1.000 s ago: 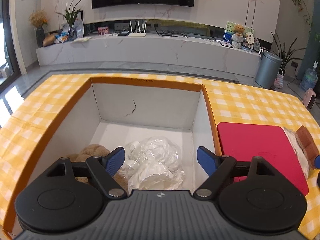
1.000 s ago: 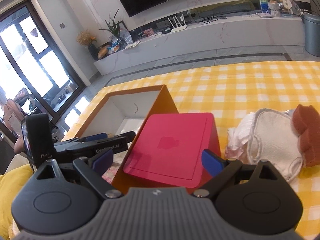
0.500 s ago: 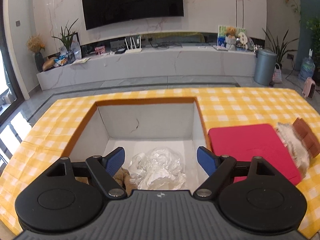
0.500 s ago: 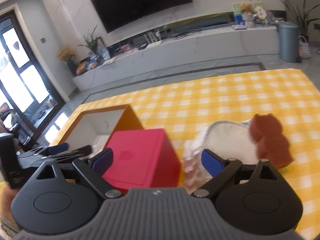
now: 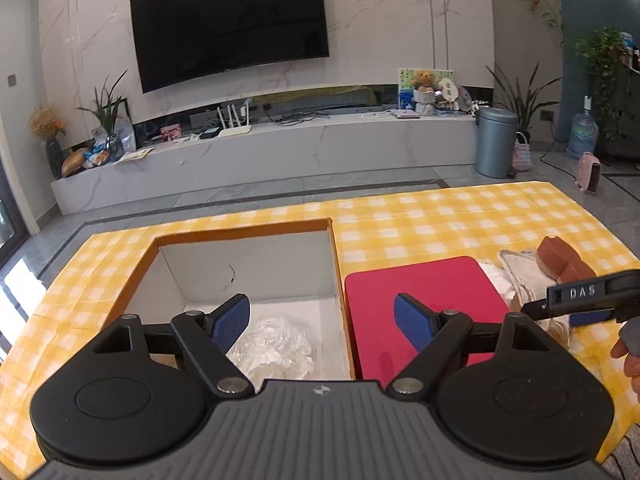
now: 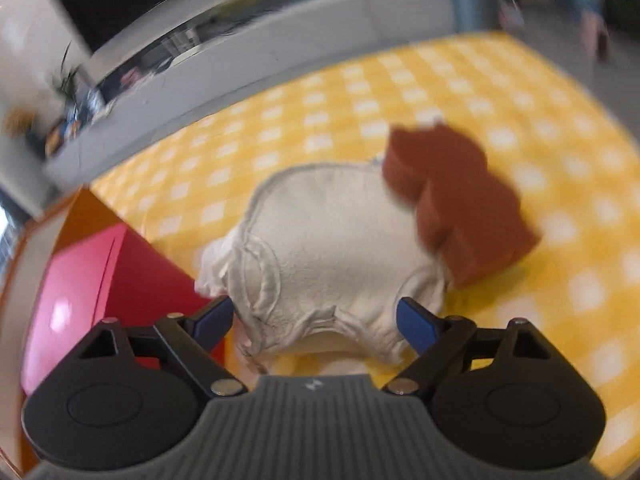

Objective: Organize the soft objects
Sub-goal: 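Move the right tool over the white towel beside the brown sponge, then grasp the white towel with the right tool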

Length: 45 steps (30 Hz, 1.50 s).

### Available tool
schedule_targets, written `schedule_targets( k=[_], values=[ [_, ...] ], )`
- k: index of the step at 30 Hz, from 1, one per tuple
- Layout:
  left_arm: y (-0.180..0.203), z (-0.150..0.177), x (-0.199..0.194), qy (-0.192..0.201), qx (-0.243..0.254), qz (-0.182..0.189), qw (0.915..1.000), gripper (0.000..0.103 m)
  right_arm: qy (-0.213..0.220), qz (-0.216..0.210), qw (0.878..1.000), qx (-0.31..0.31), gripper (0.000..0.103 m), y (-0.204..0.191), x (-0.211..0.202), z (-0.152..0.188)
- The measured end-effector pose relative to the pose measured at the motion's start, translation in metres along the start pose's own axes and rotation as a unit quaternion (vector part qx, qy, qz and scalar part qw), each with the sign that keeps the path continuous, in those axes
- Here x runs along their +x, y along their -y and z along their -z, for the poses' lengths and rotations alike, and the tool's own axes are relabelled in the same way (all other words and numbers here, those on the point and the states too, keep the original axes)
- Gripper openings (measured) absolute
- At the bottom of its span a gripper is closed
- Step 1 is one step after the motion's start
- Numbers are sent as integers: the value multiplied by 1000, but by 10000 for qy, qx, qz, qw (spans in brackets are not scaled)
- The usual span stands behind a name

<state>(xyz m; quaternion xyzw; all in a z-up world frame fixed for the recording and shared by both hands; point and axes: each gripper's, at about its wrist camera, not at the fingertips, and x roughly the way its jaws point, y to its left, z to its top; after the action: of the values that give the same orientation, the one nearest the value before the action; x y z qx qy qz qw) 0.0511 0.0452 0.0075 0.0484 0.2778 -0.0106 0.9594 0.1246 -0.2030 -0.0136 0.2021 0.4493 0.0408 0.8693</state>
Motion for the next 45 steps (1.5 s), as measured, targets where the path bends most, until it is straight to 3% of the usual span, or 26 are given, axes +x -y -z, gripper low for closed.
schedule_targets(
  k=[2, 6, 10, 14, 17, 18, 21, 27, 30, 32, 34, 37, 45],
  values=[
    [0, 0, 3, -57, -13, -26, 10000, 96, 24, -46, 9999, 122, 88, 3, 3, -1],
    [-3, 3, 1, -51, -91, -76, 9999, 96, 84, 71, 9992, -397, 87, -6, 8, 1],
    [-7, 3, 1, -80, -189, -79, 9998, 96, -232, -149, 9992, -306, 55, -3, 17, -1],
    [-12, 3, 1, -115, -326, -34, 9994, 96, -240, -32, 9985, -489, 41, -2, 22, 2],
    [-13, 3, 1, -153, -365, 4, 9992, 96, -260, -74, 9981, -553, 16, -3, 20, 2],
    [-12, 2, 1, -162, -360, 3, 9992, 96, -260, -70, 9977, -628, 0, -5, 18, 3],
    [-11, 1, 2, -173, -326, 10, 9993, 96, -317, -311, 9961, -758, 0, -10, 4, 6],
    [-13, 0, 0, -168, -434, 92, 9989, 96, -430, -225, 9896, -1353, 0, -19, -40, 31],
    [-15, 0, -2, -156, -456, 118, 9988, 96, -283, -128, 9883, -1493, 0, -18, -59, 40],
    [-17, 0, -2, -163, -494, 98, 9986, 96, -109, -94, 9906, -1360, 8, -17, -62, 39],
    [-19, 0, -3, -179, -542, 107, 9983, 96, 23, 205, 9904, -1370, 43, -21, -55, 34],
    [-22, -1, -5, -150, -601, 134, 9980, 96, 222, 500, 9844, -1674, 46, -37, -40, 34],
    [-26, -1, -6, -177, -673, 180, 9974, 96, 203, 1263, 9661, -2241, 61, -63, 18, 45]
  ],
)
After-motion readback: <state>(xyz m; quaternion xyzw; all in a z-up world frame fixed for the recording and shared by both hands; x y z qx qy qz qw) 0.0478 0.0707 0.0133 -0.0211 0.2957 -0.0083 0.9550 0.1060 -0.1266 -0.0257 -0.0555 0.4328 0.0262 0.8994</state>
